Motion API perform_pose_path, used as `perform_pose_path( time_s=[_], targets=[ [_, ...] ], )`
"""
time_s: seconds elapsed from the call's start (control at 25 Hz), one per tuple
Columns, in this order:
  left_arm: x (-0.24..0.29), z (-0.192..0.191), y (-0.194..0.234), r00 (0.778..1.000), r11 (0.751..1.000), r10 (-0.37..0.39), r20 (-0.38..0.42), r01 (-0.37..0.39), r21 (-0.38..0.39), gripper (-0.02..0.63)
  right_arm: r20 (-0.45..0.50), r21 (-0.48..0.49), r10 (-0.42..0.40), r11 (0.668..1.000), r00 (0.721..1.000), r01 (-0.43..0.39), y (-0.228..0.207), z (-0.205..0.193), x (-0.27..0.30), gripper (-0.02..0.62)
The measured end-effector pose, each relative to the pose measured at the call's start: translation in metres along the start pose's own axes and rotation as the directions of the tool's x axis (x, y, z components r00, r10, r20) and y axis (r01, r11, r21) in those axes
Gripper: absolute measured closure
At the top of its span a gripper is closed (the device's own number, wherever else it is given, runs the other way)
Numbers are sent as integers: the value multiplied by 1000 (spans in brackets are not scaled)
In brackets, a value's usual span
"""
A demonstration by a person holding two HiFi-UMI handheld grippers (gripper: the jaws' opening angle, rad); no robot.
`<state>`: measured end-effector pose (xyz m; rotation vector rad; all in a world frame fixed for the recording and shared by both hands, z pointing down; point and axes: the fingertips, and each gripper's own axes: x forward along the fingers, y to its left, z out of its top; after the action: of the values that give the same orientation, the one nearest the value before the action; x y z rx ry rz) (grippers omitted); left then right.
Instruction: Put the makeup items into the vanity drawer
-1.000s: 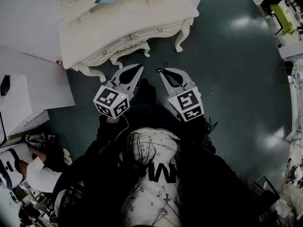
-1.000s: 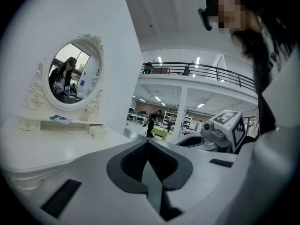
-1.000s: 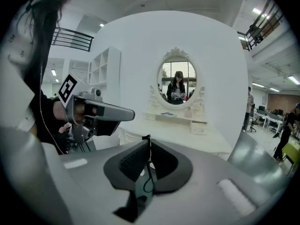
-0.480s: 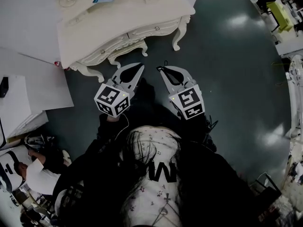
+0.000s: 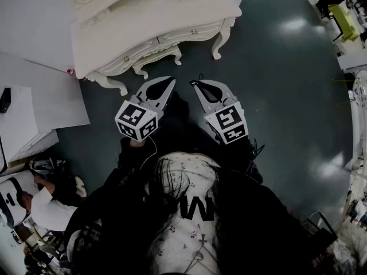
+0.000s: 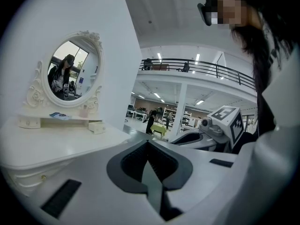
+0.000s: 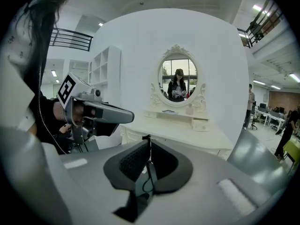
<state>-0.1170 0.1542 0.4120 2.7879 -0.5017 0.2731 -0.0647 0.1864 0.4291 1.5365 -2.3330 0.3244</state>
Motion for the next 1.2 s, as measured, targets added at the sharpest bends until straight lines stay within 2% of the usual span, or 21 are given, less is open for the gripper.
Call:
perform_pose_path(
  time_s=[0.44,0.72,0.92,1.2],
  targets=[
    [44,14,26,999,999,-40,-12,40,3,607,-28,8,-37,999,999,37,-46,-1,21,569],
    [92,41,60,996,996,-90,-8,90,15,607,-20,12,-71,997,997,71,-93,19,50,569],
    [114,71,91,993,992,-119,-2,119,40,607,-11,19,-100,995,995,100,-123,48,79,569],
    [119,92,153,995,995,-96,3,96,28,607,-10,-3,-68,998,998,68,-136,81,137,569]
  ],
)
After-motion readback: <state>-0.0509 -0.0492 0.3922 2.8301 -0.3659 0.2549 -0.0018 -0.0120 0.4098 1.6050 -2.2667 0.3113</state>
